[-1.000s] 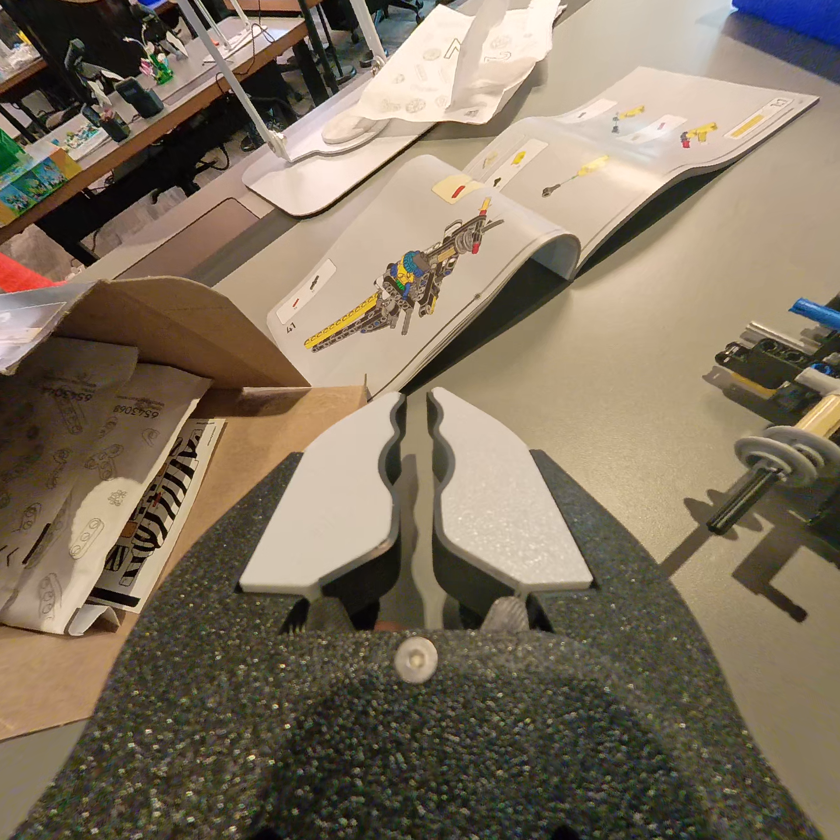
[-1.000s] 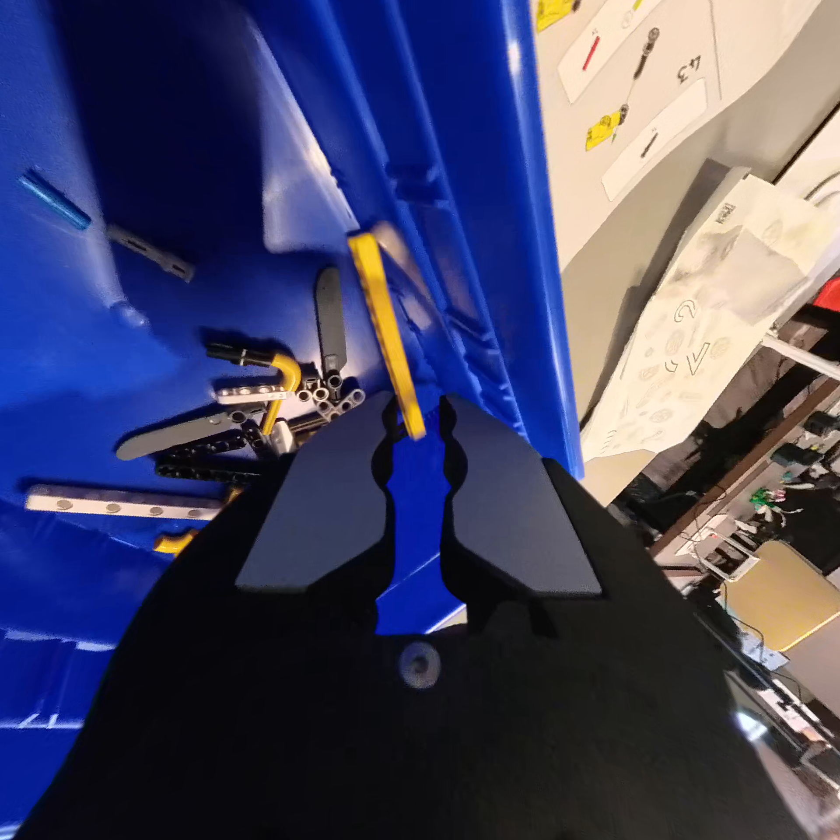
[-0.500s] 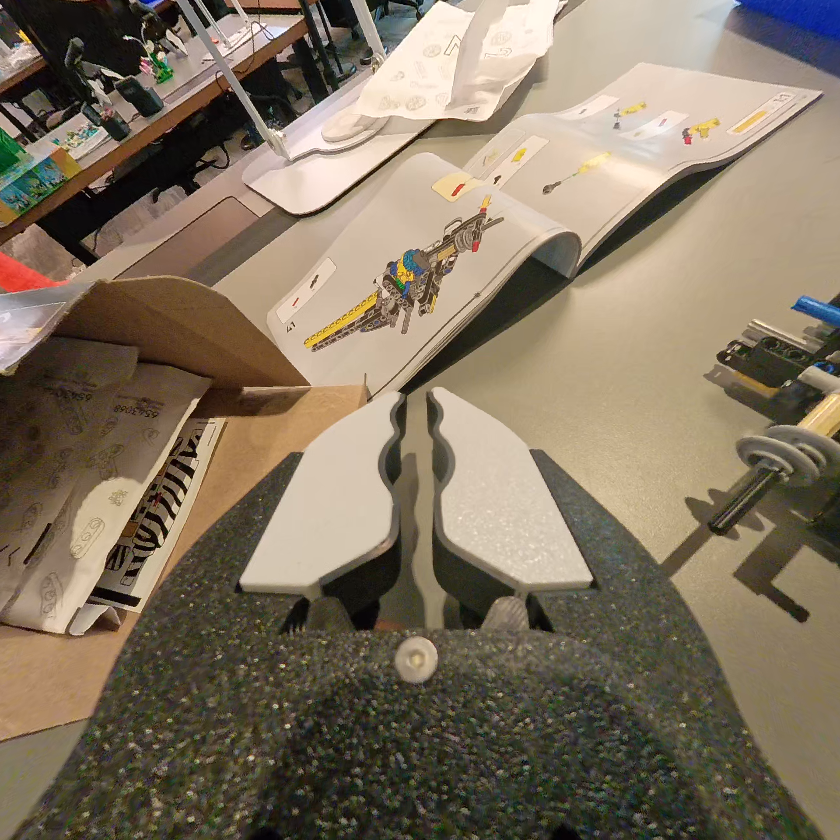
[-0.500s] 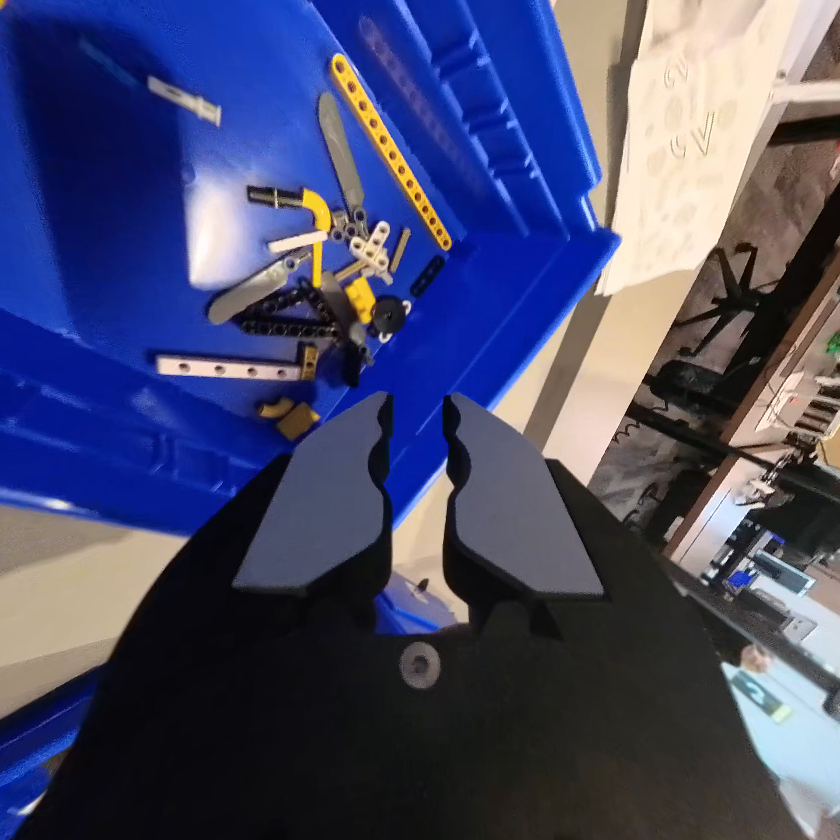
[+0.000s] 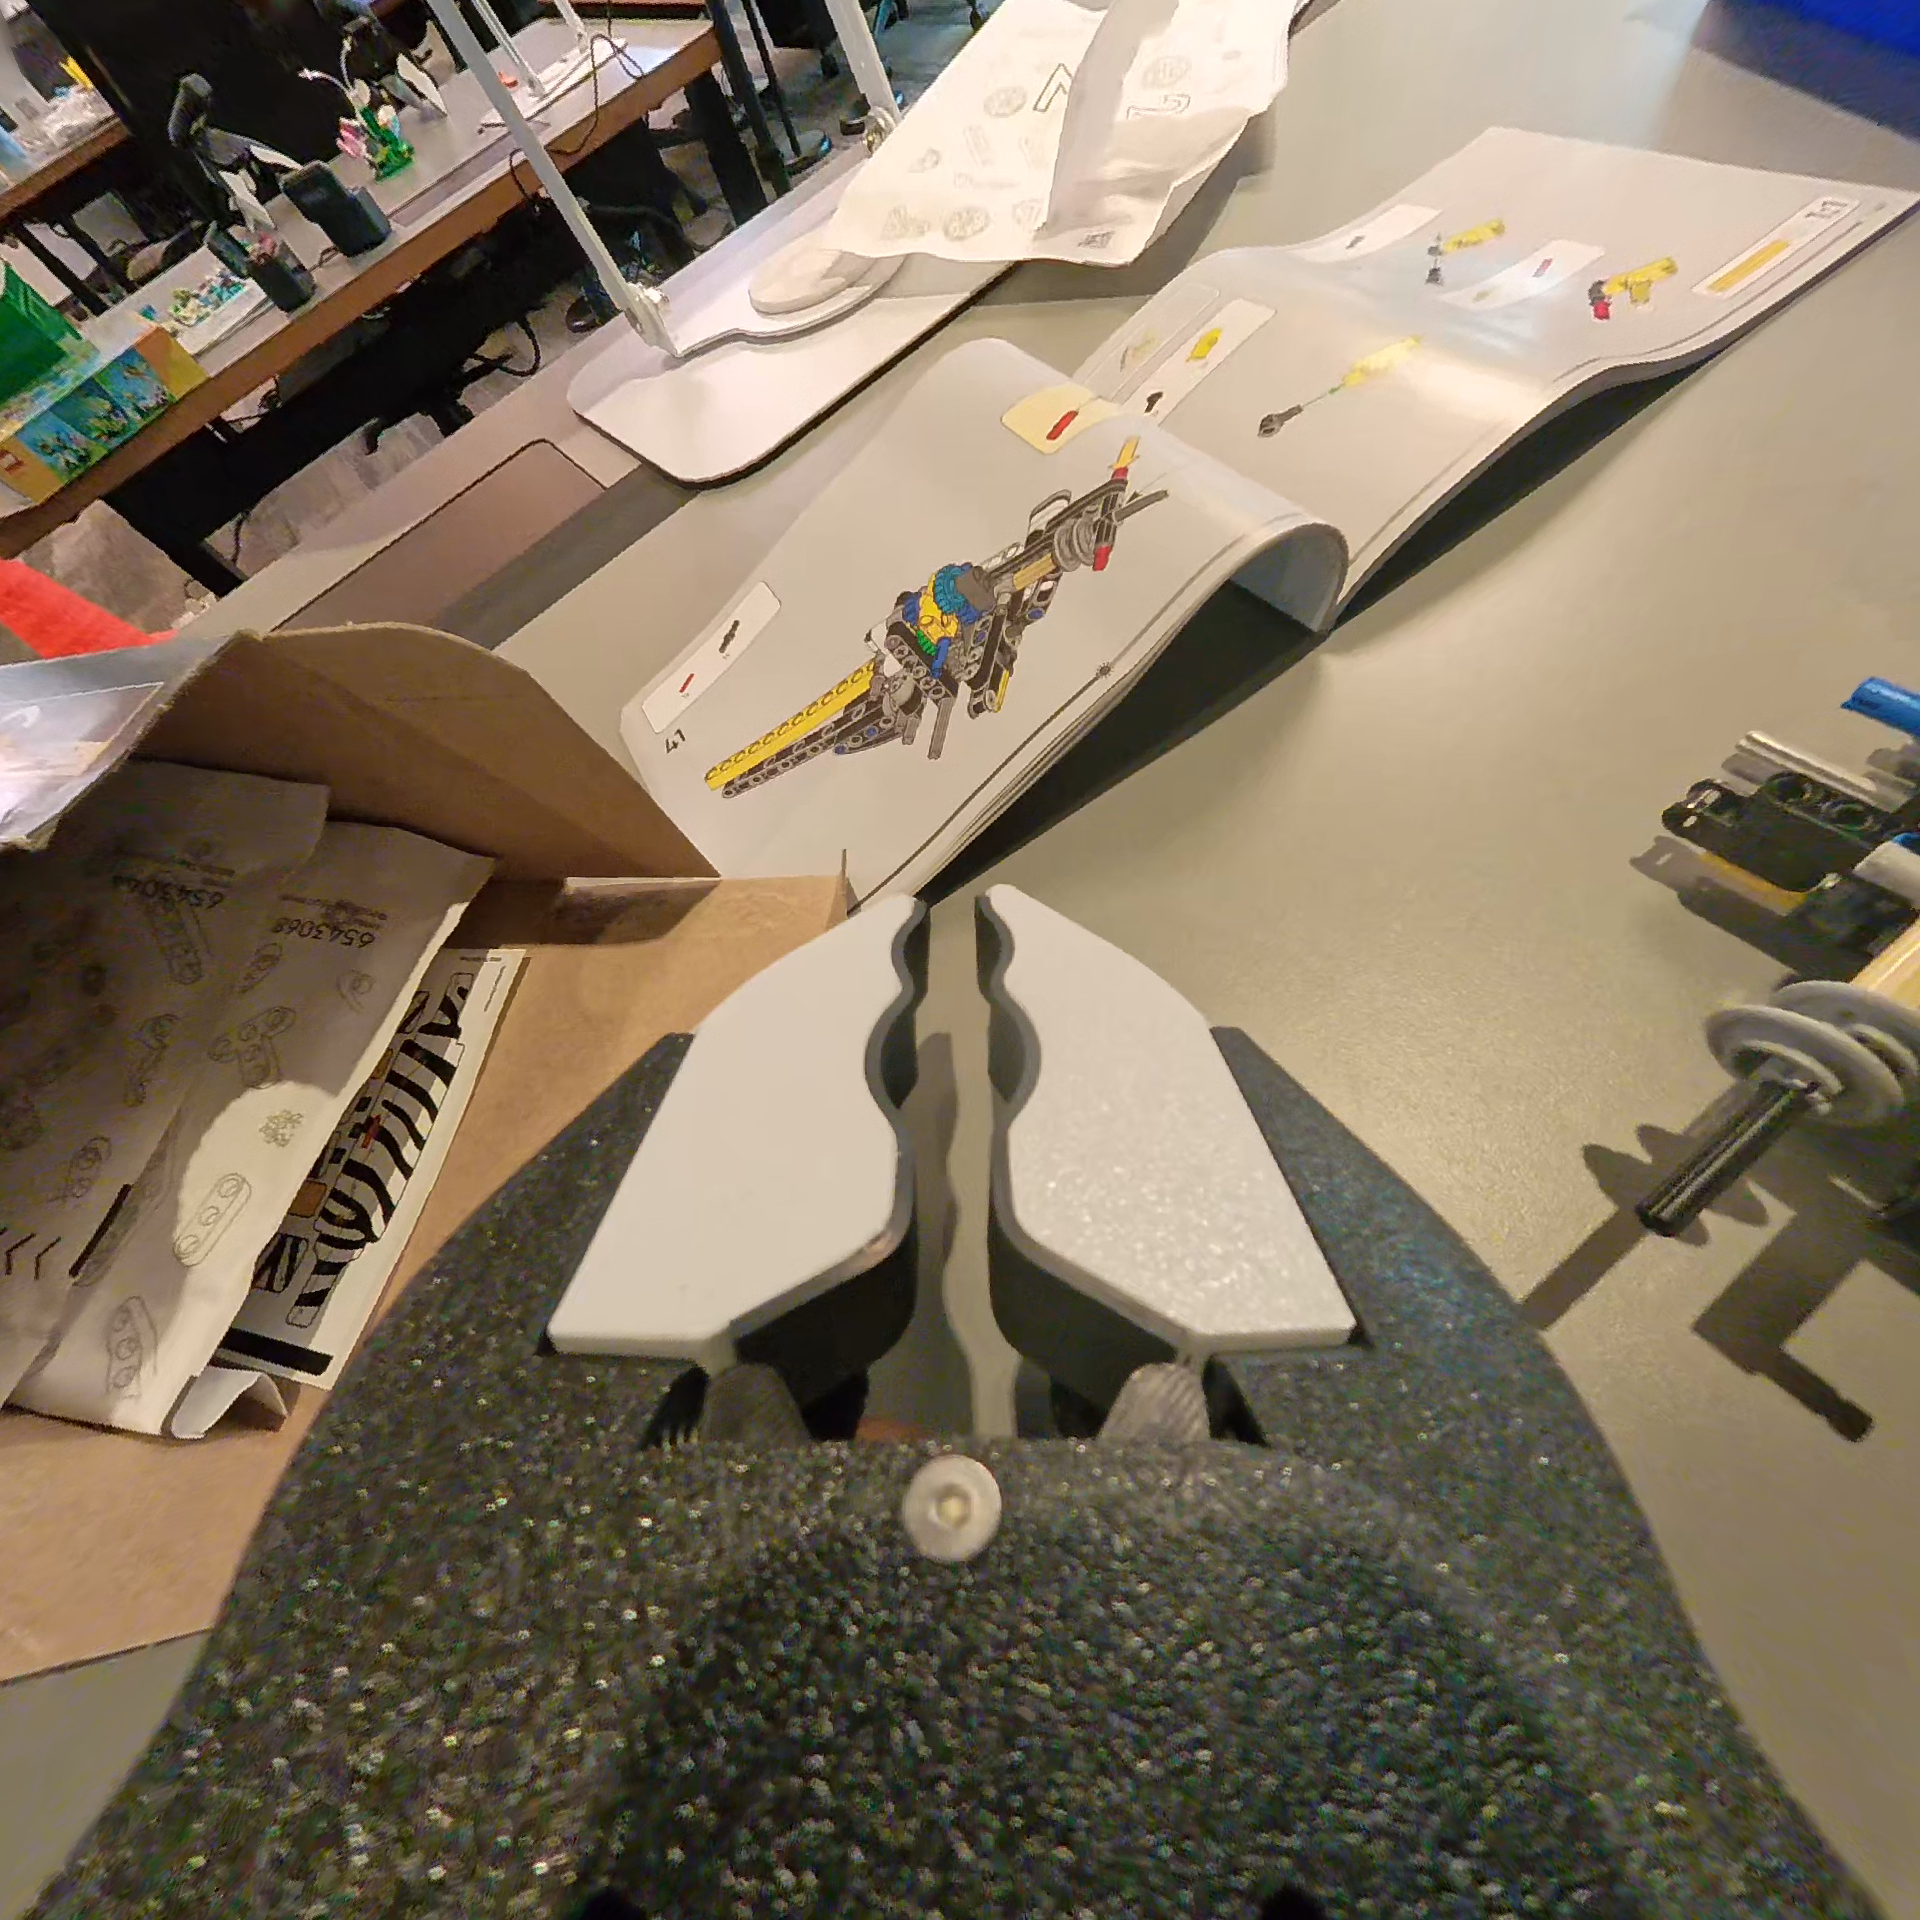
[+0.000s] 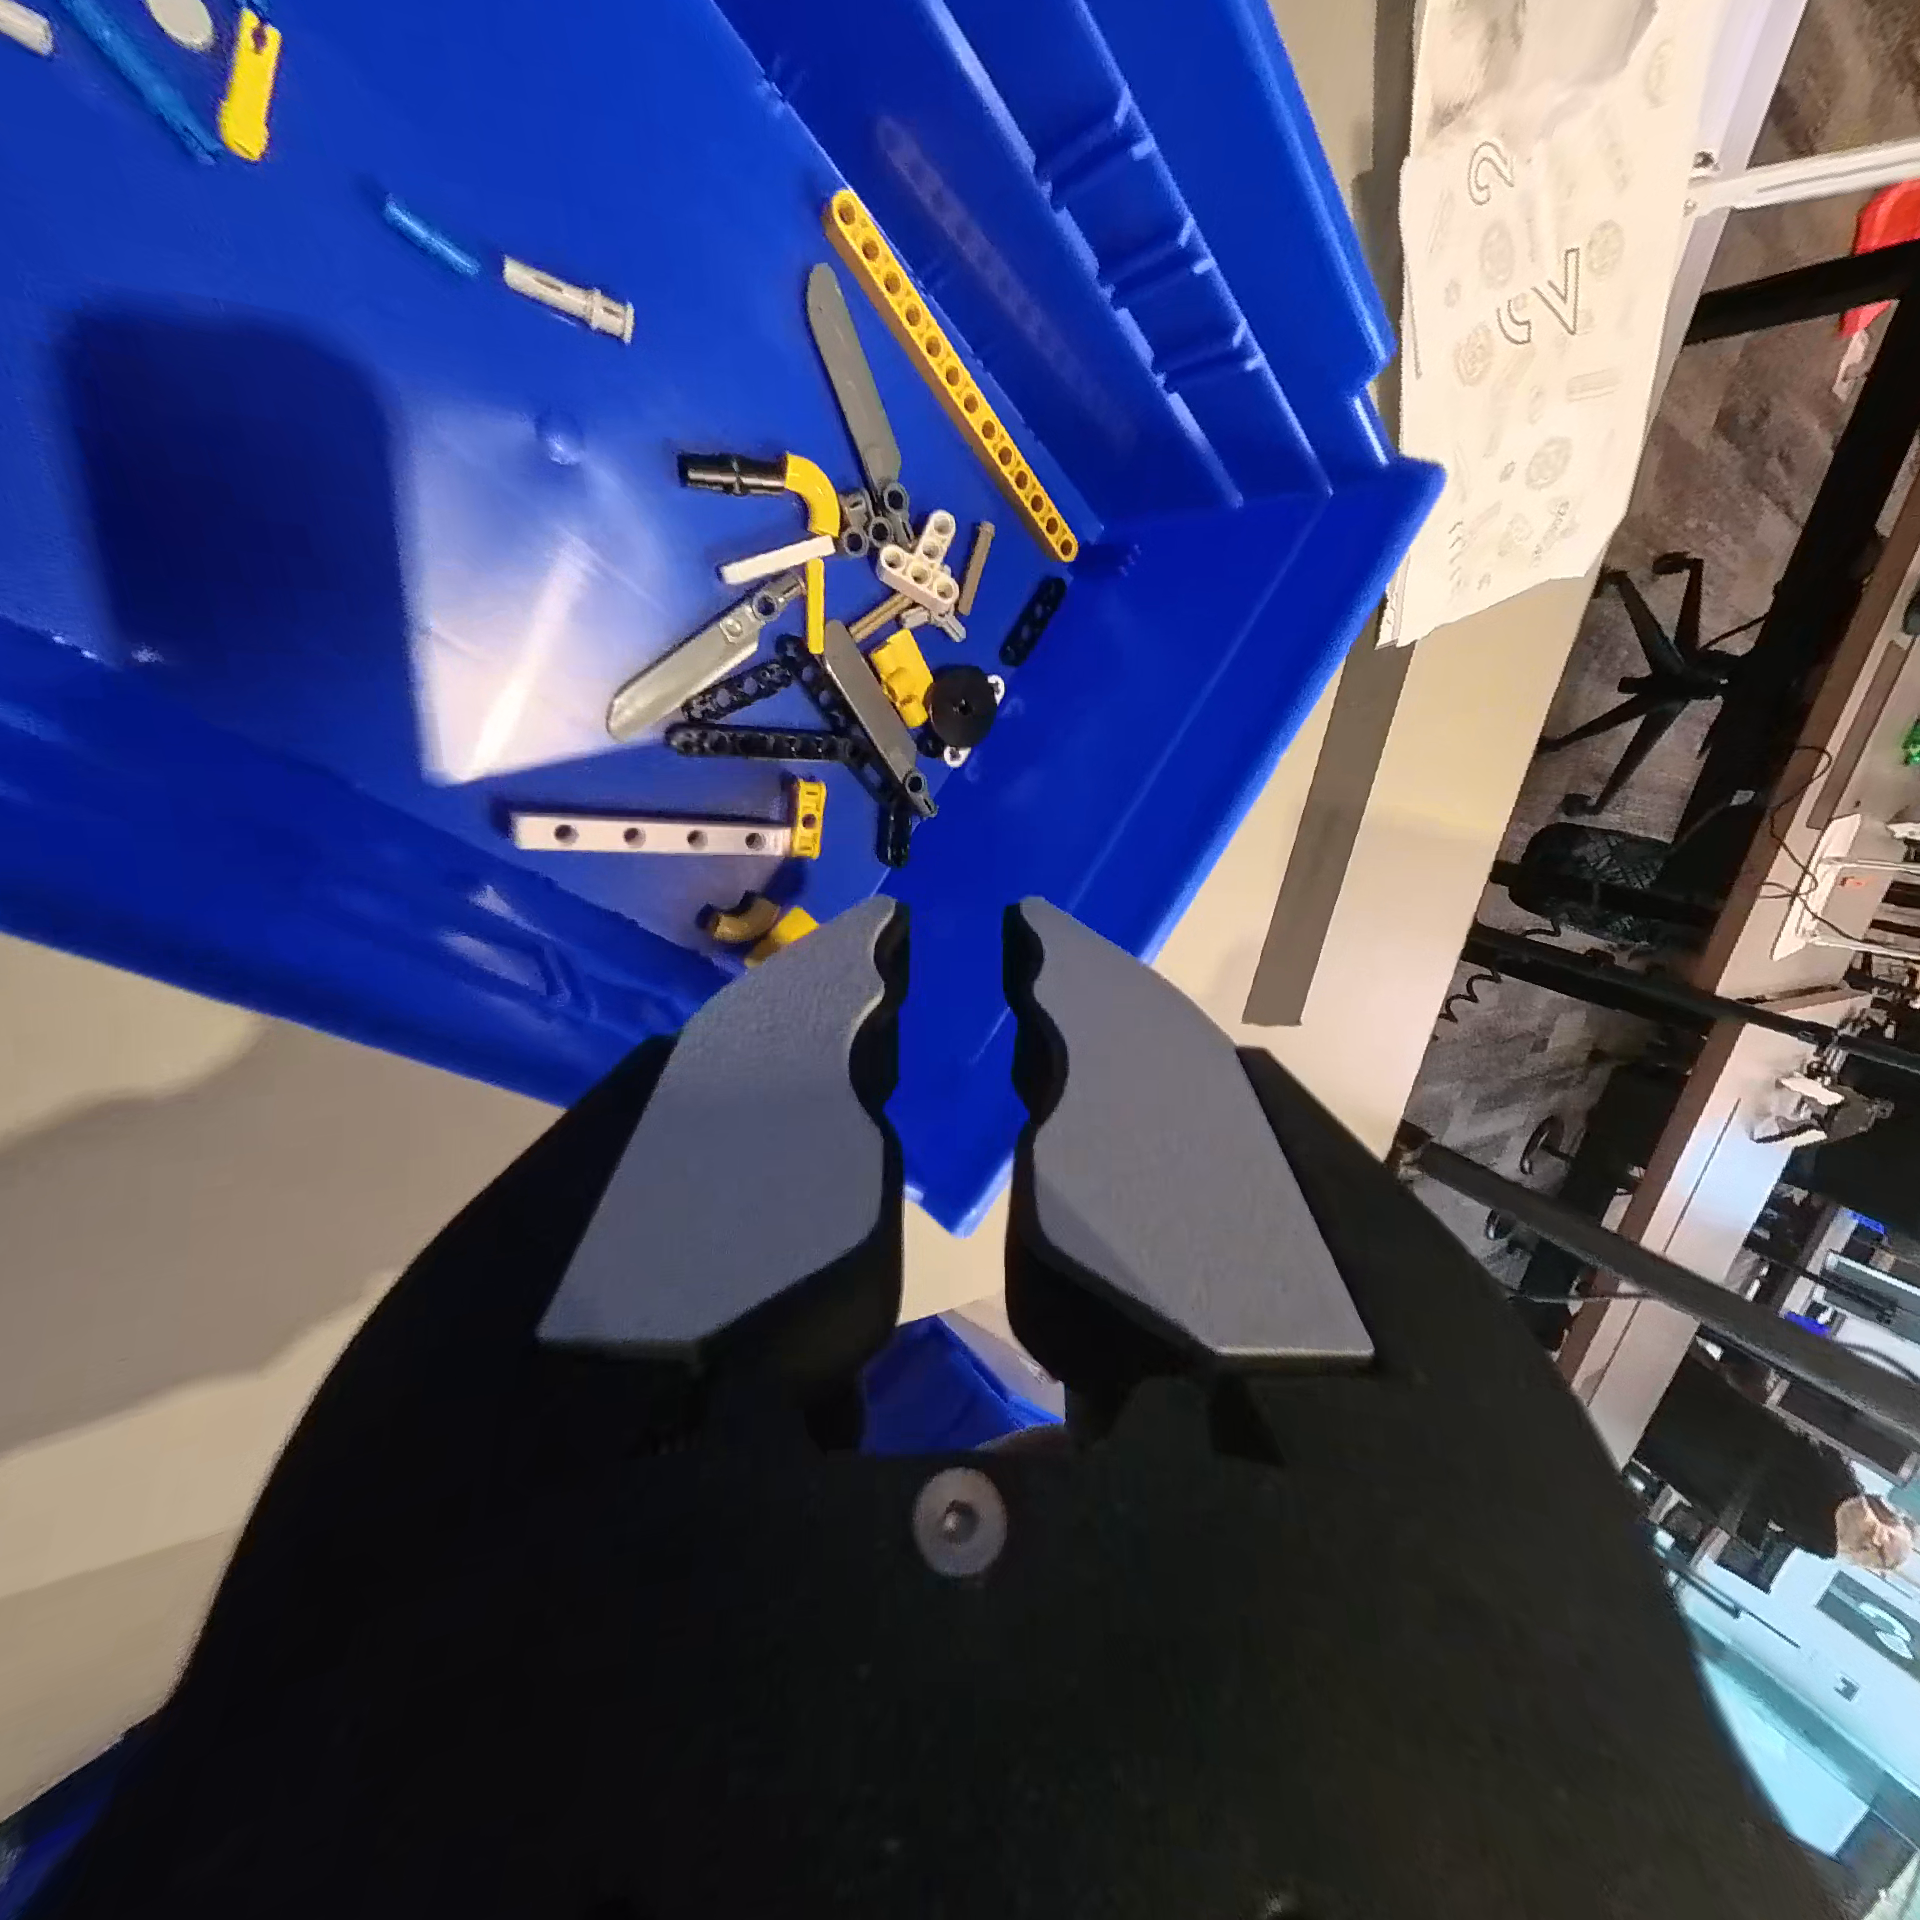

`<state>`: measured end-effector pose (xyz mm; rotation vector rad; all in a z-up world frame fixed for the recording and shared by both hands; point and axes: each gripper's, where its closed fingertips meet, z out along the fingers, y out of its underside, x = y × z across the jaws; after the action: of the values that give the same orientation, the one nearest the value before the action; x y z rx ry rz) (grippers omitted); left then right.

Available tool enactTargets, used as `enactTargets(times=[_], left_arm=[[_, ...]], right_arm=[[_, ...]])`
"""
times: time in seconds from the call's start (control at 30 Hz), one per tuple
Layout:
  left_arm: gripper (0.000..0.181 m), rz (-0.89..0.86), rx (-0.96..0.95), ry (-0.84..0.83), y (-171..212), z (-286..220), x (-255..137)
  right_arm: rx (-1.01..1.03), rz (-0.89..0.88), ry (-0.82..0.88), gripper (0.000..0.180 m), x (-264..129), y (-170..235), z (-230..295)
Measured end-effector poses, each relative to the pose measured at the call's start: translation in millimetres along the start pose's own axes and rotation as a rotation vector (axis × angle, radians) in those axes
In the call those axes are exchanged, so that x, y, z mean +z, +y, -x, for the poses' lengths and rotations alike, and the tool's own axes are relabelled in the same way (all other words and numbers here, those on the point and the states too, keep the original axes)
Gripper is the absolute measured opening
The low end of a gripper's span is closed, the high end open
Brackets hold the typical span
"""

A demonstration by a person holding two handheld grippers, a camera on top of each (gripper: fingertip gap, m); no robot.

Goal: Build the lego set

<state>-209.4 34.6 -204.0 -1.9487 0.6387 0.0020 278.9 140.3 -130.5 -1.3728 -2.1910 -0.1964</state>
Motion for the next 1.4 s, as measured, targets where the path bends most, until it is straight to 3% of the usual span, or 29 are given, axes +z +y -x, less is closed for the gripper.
enactTargets(times=[0.5,1.4], left_arm=[[0.008,-0.007,0.023,0.016,-1,-4,-1],[0.008,-0.006,0.020,0.075,0,-18,-9]], right_arm=[[-0.086,-0.003,-0.148,0.016,45,-33,10],[-0.091,0.123,-0.325,0.016,82,-29,28]])
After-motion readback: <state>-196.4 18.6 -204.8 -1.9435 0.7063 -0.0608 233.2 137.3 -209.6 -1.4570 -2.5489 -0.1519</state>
